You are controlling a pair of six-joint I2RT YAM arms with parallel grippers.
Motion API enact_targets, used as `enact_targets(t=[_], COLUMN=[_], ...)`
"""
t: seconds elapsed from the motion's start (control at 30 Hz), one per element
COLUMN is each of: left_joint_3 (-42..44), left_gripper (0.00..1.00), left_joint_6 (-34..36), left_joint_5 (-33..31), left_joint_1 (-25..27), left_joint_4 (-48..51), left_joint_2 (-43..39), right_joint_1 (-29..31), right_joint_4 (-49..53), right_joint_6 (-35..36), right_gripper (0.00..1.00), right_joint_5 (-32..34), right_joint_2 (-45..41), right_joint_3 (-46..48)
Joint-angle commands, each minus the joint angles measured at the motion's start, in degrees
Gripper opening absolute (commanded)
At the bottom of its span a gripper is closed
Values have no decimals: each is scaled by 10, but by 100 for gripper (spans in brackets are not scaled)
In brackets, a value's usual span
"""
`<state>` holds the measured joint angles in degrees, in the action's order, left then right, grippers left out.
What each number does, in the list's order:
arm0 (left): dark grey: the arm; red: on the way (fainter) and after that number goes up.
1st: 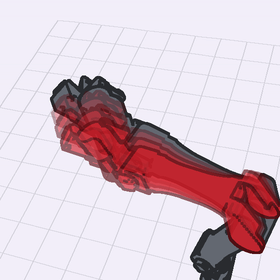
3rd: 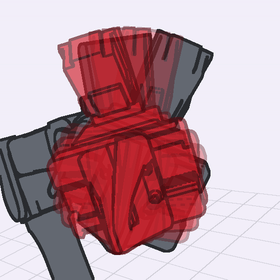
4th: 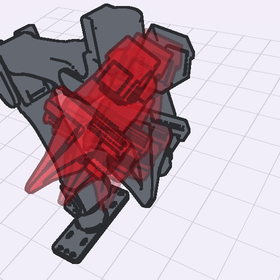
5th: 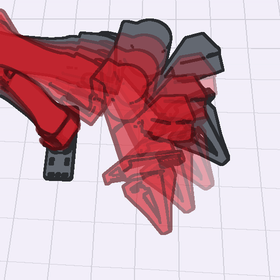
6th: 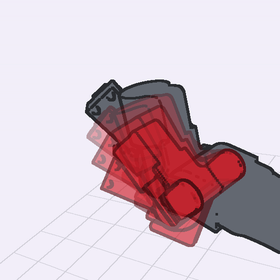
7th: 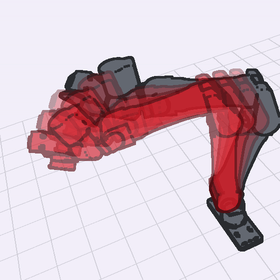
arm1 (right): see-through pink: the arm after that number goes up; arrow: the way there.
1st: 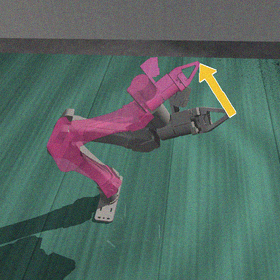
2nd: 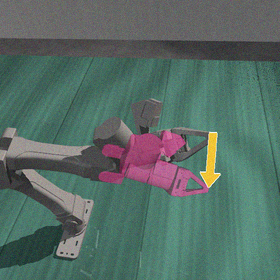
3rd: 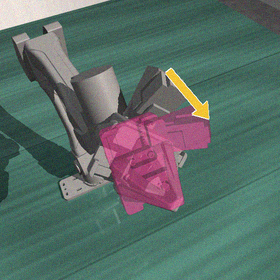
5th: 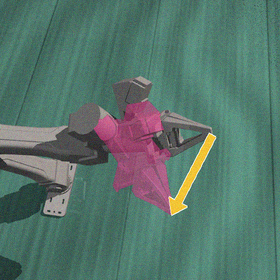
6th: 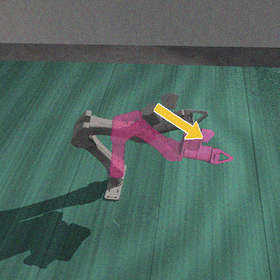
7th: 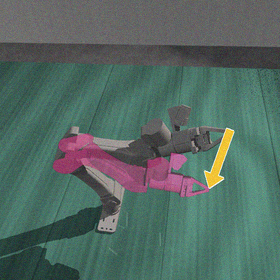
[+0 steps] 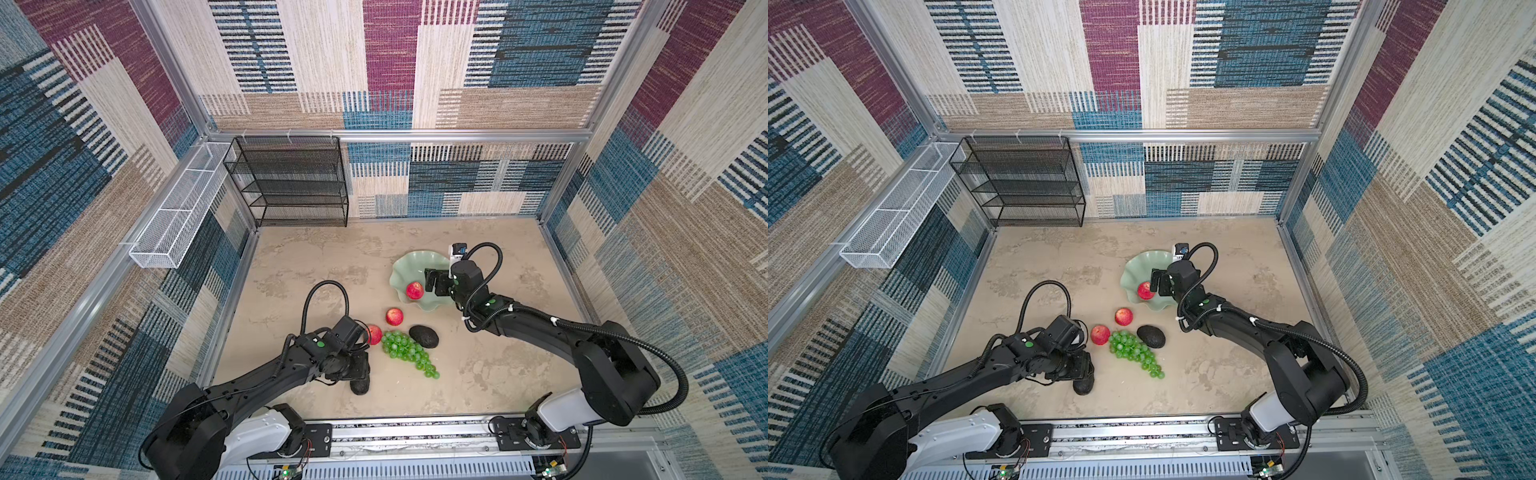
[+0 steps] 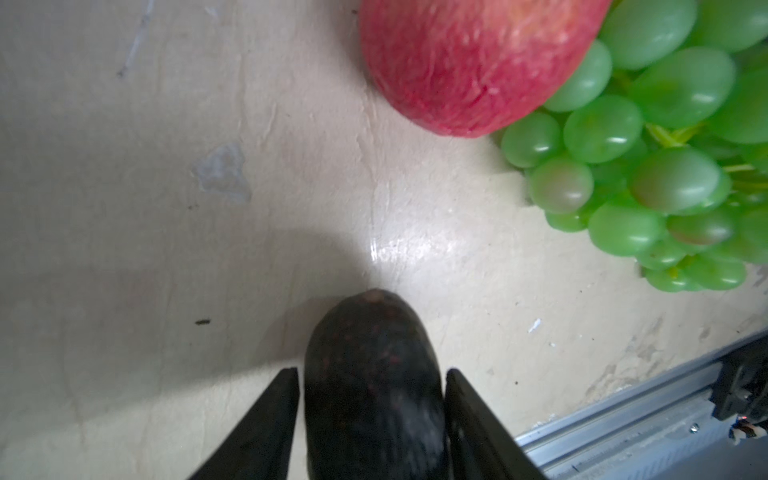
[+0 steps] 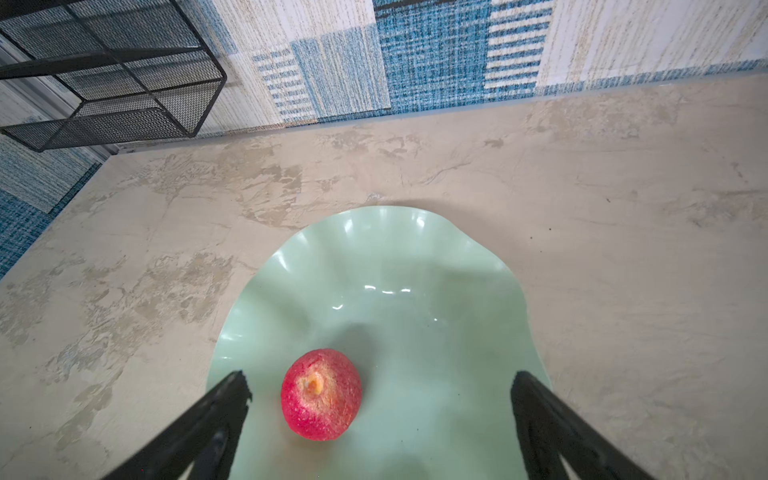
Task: Place and organize the fake fruits in the fruit bowl
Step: 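Grasp the avocado nearest the robot with the left gripper, then place the avocado in the bowl with the left gripper while the right gripper approaches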
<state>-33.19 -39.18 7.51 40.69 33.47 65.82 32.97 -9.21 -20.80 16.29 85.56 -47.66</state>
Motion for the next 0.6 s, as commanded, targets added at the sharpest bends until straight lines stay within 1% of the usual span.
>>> enact_targets(t=[0.0, 0.07, 0.13, 0.23, 0.3, 0.4, 0.47, 0.57], left_joint_3=[-5, -15, -37, -91, -143, -244, -327, -449], left_gripper=[49, 45, 44, 44, 44, 45, 44, 44], left_joint_6=[5, 11, 24, 55, 87, 146, 180, 219], left_joint_5=[-8, -20, -31, -51, -68, -78, -80, -39], left_joint_1=[2, 1, 1, 0, -2, -12, -18, -27], left_joint_4=[-3, 9, 25, 27, 17, -2, -4, -19], left_joint_2=[1, -4, -16, -36, -27, 43, 117, 222], right_joint_1=[0, -3, -4, -7, -7, -7, -7, -7], right_joint_4=[-19, -19, -19, -14, -17, -24, -20, -9], right_joint_6=[-9, -10, -11, -16, -17, -20, -21, -29], right_gripper=[100, 100, 100, 100, 100, 100, 100, 100], right_joint_5=[10, 10, 8, 5, 8, 14, 17, 22], right_joint_2=[0, -3, -8, -26, -50, -99, -143, -216], right_joint_3=[6, 9, 13, 25, 45, 89, 121, 167])
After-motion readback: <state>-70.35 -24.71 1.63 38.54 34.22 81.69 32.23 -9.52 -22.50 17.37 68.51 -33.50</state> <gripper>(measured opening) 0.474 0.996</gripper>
